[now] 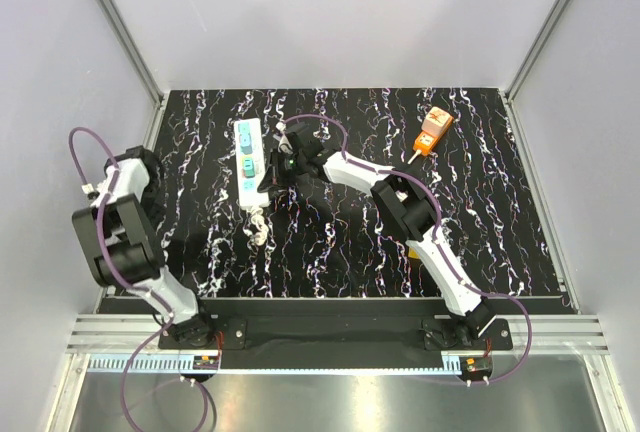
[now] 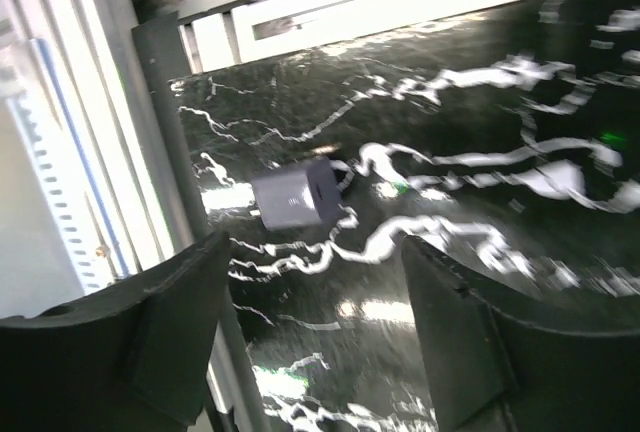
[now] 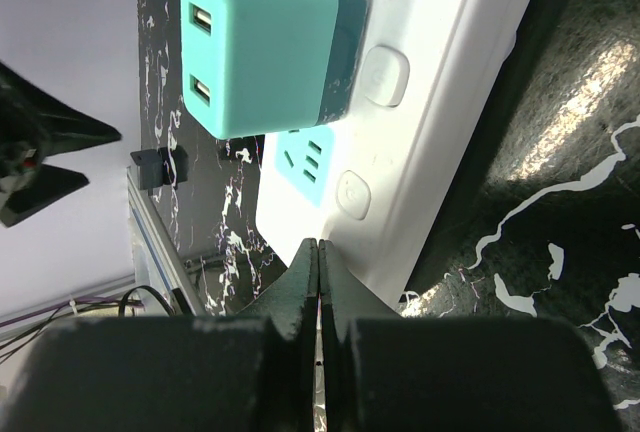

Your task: Pull the plug off the socket

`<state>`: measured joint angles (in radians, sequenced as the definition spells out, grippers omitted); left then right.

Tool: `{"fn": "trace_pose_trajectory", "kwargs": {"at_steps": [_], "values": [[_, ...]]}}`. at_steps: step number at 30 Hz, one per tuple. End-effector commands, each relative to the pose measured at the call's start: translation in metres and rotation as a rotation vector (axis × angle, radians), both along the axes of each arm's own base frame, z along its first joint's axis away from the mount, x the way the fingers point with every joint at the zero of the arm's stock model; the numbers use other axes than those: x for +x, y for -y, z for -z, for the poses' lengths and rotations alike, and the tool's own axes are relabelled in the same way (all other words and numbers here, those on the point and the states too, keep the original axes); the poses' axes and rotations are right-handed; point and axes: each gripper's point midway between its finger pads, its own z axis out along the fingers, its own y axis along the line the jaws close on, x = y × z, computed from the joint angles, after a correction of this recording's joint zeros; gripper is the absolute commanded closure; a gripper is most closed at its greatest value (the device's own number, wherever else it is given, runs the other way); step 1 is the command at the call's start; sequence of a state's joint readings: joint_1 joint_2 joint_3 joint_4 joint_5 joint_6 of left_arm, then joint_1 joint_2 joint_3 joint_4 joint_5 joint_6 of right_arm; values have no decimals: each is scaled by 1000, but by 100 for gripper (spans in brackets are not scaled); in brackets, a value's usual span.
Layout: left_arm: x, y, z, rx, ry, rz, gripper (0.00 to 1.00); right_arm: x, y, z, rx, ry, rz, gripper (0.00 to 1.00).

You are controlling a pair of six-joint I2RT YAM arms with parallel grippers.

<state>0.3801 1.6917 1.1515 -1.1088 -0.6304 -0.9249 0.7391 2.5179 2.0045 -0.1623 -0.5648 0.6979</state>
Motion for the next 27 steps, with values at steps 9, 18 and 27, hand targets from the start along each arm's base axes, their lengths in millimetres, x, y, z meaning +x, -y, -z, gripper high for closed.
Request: {"fn": "trace_pose_trajectory", "kwargs": {"at_steps": [9,18,27], "values": [[106,97,-96,-1,382,556,3,-14,26,58,-193,-57,18,100],[184,189,-87,-180,558,898,12,-14,26,59,-192,-59,15,100],[233,229,-72,-181,481,1088,12,-16,26,58,-190,-58,7,100]]}}
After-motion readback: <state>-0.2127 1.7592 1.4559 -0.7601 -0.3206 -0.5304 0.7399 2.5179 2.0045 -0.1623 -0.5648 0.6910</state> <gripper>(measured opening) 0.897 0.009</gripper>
